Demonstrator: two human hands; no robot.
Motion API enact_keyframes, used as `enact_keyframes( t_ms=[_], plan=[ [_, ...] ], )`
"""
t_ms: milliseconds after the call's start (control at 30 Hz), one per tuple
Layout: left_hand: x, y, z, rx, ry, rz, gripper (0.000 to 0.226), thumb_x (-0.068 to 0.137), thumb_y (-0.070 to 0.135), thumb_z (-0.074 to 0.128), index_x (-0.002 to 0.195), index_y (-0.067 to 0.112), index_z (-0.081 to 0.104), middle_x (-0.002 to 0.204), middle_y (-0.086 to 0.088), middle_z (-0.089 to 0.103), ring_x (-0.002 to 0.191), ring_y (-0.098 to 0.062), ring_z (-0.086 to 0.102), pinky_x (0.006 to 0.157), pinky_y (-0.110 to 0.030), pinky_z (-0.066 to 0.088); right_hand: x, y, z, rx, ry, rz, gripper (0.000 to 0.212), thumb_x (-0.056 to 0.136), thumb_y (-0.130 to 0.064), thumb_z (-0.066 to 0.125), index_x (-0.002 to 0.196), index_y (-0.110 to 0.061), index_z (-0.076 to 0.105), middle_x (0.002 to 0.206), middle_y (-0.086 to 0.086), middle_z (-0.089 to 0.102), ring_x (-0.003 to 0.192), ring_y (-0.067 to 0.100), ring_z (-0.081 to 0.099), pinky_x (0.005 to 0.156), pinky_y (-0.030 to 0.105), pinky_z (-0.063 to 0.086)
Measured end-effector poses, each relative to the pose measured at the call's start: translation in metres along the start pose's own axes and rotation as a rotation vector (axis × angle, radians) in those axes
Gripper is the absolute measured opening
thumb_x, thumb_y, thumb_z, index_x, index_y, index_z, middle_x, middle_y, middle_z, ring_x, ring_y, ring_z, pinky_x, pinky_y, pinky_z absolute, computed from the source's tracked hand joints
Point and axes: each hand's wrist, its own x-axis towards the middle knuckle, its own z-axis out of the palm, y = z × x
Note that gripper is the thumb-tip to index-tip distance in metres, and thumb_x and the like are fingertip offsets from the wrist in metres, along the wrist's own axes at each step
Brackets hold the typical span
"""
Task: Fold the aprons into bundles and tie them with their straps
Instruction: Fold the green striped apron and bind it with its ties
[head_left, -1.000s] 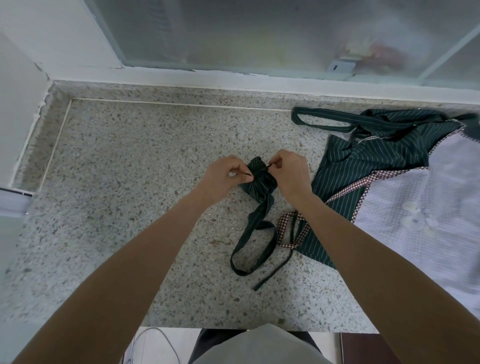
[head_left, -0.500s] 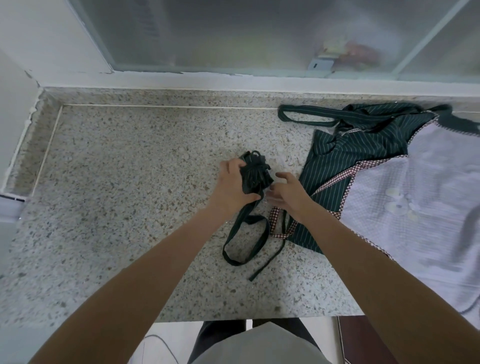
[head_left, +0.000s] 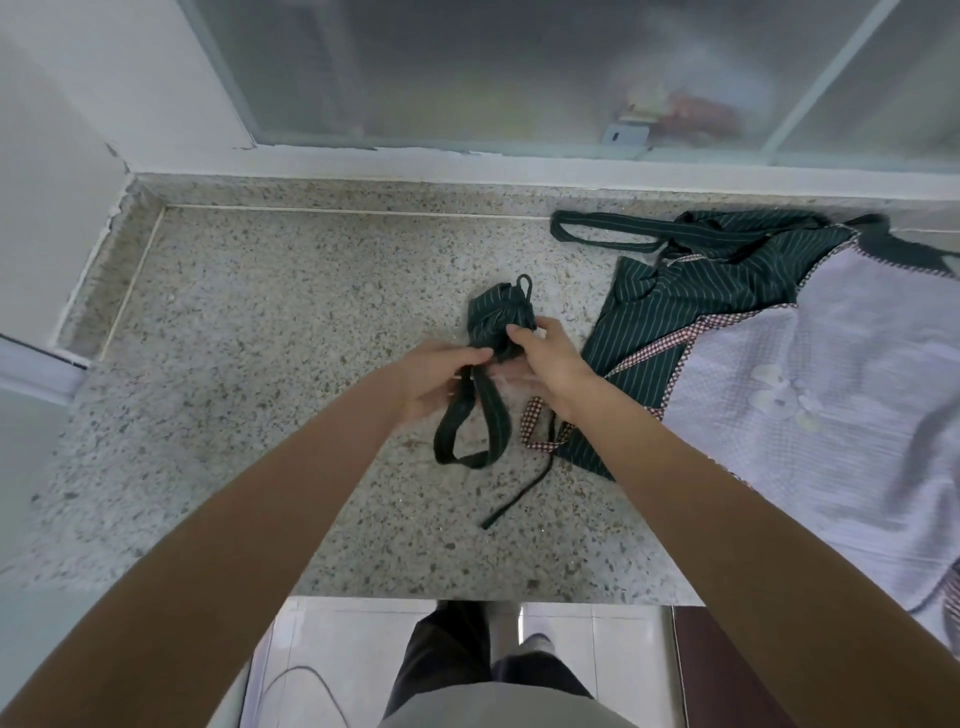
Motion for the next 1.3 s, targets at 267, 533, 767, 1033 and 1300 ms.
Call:
enact_keyframes(
  t_ms=[267, 533, 767, 1033, 1300],
  plan=[
    [-0.03, 0.045, 0.07, -0.272, 0.058, 0.108, 0.016, 0.094, 0.008, 0.052, 0.098, -0.006, 0.058, 0.096, -0.017, 0.065, 0.081, -0.021, 0.066, 0.078, -0.036, 0.058, -0.083, -0.033, -0.052, -0.024, -0.116, -0.148, 0.053, 0.083, 0.0, 0.066, 0.128, -0.01, 0.04, 0.102, 0.023, 0.065, 0.078, 0.028, 0.066, 0.072, 0.035, 0.056],
    [-0.087, 0.102, 0.13, -0.121, -0.005, 0.219, 0.039, 0.093, -0.002, 0.046, 0.131, 0.002, 0.038, 0.124, -0.023, 0.044, 0.094, -0.029, 0.059, 0.07, -0.033, 0.058, -0.147, -0.101, -0.1, 0.334, -0.101, -0.377, 0.017, 0.095, 0.0, 0.046, 0.092, 0.0, 0.062, 0.07, 0.011, 0.07, 0.07, 0.017, 0.067, 0.071, 0.026, 0.057],
    [-0.137, 0.157, 0.189, 0.313, -0.134, 0.482, 0.015, 0.086, -0.011, 0.045, 0.091, -0.003, 0.057, 0.101, -0.011, 0.06, 0.105, -0.018, 0.058, 0.095, -0.026, 0.049, -0.194, -0.154, -0.136, 0.311, 0.06, -0.555, 0.025, 0.088, 0.018, 0.037, 0.099, 0.008, 0.058, 0.085, 0.016, 0.063, 0.076, 0.021, 0.063, 0.064, 0.021, 0.057],
    [-0.151, 0.22, 0.279, 1.15, -0.105, 0.888, 0.025, 0.087, 0.033, 0.064, 0.088, 0.009, 0.069, 0.086, -0.006, 0.067, 0.084, -0.019, 0.062, 0.074, -0.022, 0.044, -0.246, -0.191, -0.231, -0.35, 0.673, -0.725, 0.018, 0.087, -0.018, 0.066, 0.071, -0.012, 0.06, 0.065, 0.005, 0.05, 0.063, 0.016, 0.044, 0.064, 0.029, 0.04],
    [-0.155, 0.246, 0.395, 1.071, -0.332, 1.253, 0.008, 0.094, 0.022, 0.056, 0.098, 0.017, 0.052, 0.062, 0.0, 0.061, 0.05, -0.005, 0.059, 0.053, -0.019, 0.043, -0.307, -0.185, -0.326, -0.049, 0.631, -0.727, 0.016, 0.092, -0.013, 0.056, 0.076, -0.01, 0.054, 0.068, 0.003, 0.057, 0.055, 0.015, 0.052, 0.077, 0.035, 0.049]
  ],
)
